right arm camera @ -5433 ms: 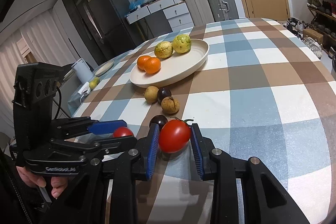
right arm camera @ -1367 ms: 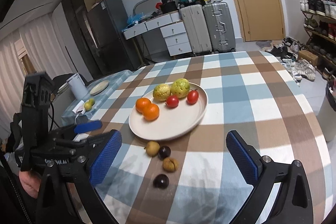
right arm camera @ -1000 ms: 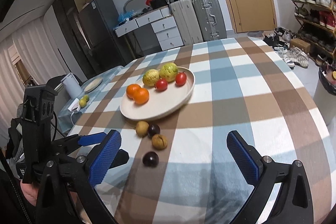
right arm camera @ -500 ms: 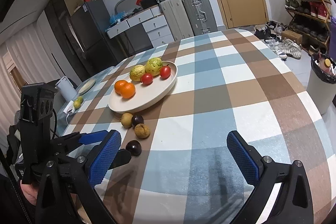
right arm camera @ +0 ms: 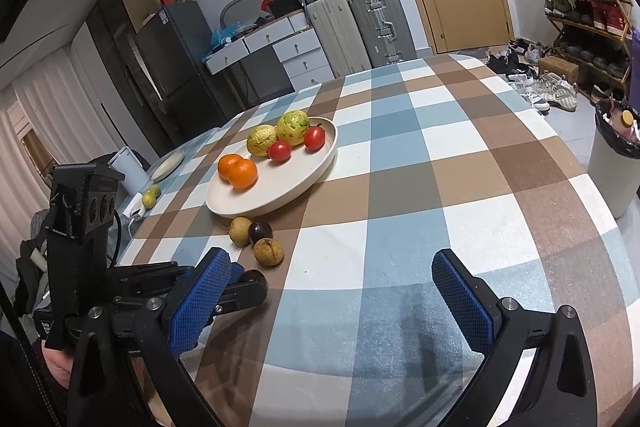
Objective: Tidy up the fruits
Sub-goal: 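Grasp a dark plum with the left gripper while the right gripper grasps a brown kiwi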
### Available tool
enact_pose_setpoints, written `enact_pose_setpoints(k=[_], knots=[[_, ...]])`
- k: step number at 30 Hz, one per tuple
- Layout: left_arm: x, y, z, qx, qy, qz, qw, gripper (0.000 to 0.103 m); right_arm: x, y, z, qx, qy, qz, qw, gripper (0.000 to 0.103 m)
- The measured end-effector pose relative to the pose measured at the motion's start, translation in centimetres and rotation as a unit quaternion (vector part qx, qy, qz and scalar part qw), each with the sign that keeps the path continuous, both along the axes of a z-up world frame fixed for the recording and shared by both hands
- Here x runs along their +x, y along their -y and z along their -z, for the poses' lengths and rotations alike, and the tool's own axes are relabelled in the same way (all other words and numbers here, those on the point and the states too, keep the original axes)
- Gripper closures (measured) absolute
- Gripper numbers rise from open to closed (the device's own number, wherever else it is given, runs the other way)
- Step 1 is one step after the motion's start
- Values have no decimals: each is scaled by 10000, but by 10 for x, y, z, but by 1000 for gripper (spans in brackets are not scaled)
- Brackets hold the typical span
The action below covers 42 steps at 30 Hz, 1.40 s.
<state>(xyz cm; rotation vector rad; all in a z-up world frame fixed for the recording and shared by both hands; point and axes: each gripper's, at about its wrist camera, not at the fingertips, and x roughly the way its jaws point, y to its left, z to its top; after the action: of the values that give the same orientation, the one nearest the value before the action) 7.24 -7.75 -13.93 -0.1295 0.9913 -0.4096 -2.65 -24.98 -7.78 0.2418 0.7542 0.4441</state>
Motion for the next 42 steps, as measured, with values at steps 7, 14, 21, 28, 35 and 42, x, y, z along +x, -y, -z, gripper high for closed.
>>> enact_pose_setpoints(k=[7,14,21,28,35,42], knots=[[3,-4,4,-233,-52,31,9997,81,0,-2,0,-12,-27,-4,10000,0],[-2,-10,-3,-335,104,24,9994,81,4,-4,4,16,-134,-64,9999,0],[-10,-41,-18,-447,267,-219,9984,81,12,-17,7,22,-252,-168,9995,0],[-16,-81,-29,-532,442,-513,9963,81,24,-40,10,-89,-362,-303,9988,0],[-20,-115,-29,-622,450,-774,9940,81,33,-73,16,-306,-489,-684,9960,3],[-21,-129,-25,-744,400,-880,9925,81,42,-93,24,-502,-680,-816,9931,31]])
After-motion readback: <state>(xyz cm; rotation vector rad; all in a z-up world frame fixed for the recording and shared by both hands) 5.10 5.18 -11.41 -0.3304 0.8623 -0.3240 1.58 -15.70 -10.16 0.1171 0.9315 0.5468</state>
